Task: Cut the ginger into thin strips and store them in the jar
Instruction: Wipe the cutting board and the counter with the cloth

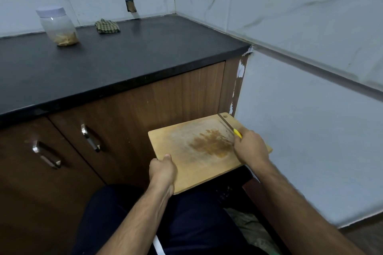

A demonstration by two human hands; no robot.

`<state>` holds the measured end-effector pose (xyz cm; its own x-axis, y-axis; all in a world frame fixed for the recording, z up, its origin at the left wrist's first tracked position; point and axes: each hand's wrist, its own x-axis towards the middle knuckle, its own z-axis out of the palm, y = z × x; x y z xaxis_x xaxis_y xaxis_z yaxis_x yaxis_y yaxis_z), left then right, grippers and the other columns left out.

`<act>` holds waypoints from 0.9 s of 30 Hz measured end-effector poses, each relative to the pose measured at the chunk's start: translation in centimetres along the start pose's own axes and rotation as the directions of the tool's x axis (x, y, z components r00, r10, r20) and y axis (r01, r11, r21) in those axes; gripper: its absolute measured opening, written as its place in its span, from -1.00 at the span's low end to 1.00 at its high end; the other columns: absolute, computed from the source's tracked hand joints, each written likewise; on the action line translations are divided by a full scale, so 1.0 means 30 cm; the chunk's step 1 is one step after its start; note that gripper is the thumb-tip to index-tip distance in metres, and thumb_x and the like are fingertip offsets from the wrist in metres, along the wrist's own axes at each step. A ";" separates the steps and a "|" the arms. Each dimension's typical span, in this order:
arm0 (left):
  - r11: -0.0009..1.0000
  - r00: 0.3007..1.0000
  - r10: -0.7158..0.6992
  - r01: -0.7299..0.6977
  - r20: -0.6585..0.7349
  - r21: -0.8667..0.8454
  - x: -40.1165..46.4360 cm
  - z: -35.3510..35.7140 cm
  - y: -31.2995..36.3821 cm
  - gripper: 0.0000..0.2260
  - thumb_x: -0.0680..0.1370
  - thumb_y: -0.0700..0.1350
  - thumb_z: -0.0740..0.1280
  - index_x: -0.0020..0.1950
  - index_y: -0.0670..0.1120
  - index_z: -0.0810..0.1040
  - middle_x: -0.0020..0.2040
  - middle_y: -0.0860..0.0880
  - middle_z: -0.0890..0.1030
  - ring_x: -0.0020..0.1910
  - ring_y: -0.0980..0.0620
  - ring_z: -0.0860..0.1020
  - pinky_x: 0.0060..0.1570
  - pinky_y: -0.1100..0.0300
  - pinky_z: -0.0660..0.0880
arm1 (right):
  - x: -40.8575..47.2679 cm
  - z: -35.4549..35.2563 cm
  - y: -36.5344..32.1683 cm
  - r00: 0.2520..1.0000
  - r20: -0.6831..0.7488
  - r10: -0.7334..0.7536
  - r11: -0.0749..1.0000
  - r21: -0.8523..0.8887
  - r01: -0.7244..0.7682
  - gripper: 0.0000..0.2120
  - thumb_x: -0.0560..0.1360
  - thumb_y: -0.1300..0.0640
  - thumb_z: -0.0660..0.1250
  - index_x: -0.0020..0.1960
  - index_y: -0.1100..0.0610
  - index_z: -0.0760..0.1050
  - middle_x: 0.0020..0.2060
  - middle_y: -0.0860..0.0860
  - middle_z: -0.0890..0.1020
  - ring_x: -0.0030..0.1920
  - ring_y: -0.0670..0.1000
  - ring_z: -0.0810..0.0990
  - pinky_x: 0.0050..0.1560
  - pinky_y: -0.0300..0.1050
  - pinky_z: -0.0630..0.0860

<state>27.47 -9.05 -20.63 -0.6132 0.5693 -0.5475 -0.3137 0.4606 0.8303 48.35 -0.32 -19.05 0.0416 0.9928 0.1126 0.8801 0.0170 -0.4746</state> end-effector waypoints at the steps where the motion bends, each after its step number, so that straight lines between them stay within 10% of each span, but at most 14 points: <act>1: 1.000 1.000 0.001 -0.001 -0.001 0.004 0.005 0.002 -0.003 -0.84 0.65 -0.06 0.22 0.16 -0.12 0.42 -0.01 -0.05 0.52 -0.06 -0.04 0.50 0.02 0.06 0.45 | 0.004 0.010 -0.001 1.000 0.010 0.014 1.000 0.001 -0.014 -0.78 0.60 0.14 0.19 0.10 0.23 0.55 -0.04 0.17 0.63 -0.03 0.22 0.58 -0.18 -0.04 0.39; 18: 0.987 0.992 -0.075 0.088 -0.099 0.134 0.088 0.045 -0.124 -0.83 0.65 -0.01 0.23 0.11 -0.10 0.40 0.00 -0.05 0.51 -0.05 -0.07 0.49 -0.04 0.05 0.40 | 0.019 0.172 0.142 0.979 0.191 0.073 0.982 -0.183 -0.038 -0.65 0.60 0.15 0.16 0.35 0.11 0.49 0.10 0.15 0.62 0.08 0.22 0.60 0.01 0.02 0.51; 27: 0.970 0.981 -0.067 0.107 -0.183 0.217 0.101 0.045 -0.179 -0.76 0.64 0.00 0.23 0.19 -0.14 0.40 0.02 -0.07 0.49 -0.01 -0.12 0.49 0.12 -0.05 0.49 | 0.012 0.244 0.229 0.924 0.363 0.121 0.981 -0.186 -0.055 -0.78 0.58 0.19 0.16 0.09 0.22 0.54 0.03 0.20 0.60 -0.01 0.22 0.60 -0.08 -0.02 0.50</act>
<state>28.28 -8.87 -26.90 -0.7127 0.4032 -0.5740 -0.2125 0.6557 0.7245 50.94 1.03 -28.64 -0.0272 0.9624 -0.2702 0.9492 -0.0599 -0.3089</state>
